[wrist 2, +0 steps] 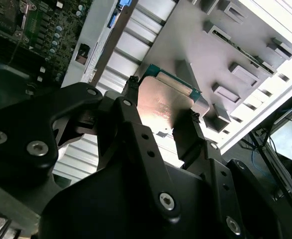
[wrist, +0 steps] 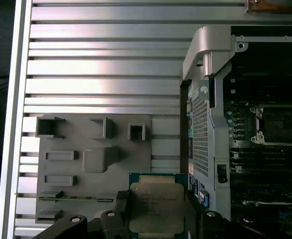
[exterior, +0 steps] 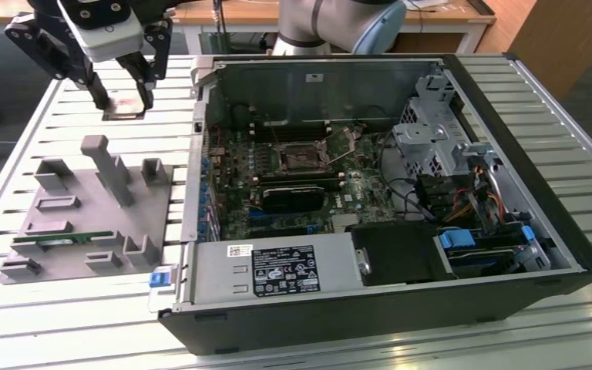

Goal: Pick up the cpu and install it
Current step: 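Pick up the cpu and move it towards the insertion slot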

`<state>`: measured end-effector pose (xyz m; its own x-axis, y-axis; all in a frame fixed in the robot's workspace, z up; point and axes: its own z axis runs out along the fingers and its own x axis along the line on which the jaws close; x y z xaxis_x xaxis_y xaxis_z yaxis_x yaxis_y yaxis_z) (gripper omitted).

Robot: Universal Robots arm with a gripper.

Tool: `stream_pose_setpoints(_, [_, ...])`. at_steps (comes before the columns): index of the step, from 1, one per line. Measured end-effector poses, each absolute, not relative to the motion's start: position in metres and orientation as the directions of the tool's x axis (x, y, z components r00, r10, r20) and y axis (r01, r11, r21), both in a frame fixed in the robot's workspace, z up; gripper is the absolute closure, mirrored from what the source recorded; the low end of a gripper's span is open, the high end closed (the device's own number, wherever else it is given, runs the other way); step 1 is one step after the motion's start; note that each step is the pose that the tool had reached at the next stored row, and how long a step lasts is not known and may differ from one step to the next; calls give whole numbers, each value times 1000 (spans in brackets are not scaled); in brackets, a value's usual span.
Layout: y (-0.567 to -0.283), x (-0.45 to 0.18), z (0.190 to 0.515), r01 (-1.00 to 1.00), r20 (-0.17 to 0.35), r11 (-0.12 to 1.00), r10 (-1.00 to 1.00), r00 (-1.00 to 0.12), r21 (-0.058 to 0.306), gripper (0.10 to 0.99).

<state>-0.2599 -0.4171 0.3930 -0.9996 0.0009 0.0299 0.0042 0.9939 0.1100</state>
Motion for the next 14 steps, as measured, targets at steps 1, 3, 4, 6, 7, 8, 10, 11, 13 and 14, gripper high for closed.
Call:
stream_pose_setpoints(1, [-417, -258, 393, 4, 30, 994, 1, -1000, 110, 557])
stream_pose_setpoints(3, [-417, -256, 393, 4, 30, 994, 1, -1000, 110, 557])
stream_pose_setpoints(4, [-417, -255, 393, 4, 30, 994, 1, -1000, 110, 557])
stream_pose_setpoints(6, [-417, -252, 393, 4, 30, 994, 1, -1000, 110, 557])
stream_pose_setpoints(7, [-417, -251, 393, 4, 30, 994, 1, -1000, 110, 557])
stream_pose_setpoints(8, [-417, -249, 393, 4, 30, 994, 1, -1000, 110, 557])
stream_pose_setpoints(10, [-417, -246, 393, 4, 30, 994, 1, -1000, 110, 557])
stream_pose_setpoints(11, [-417, -245, 393, 4, 30, 994, 1, -1000, 110, 557])
stream_pose_setpoints(13, [-417, -242, 393, 4, 30, 994, 1, -1000, 110, 557])
stream_pose_setpoints(14, [-417, -240, 393, 4, 30, 994, 1, -1000, 110, 557])
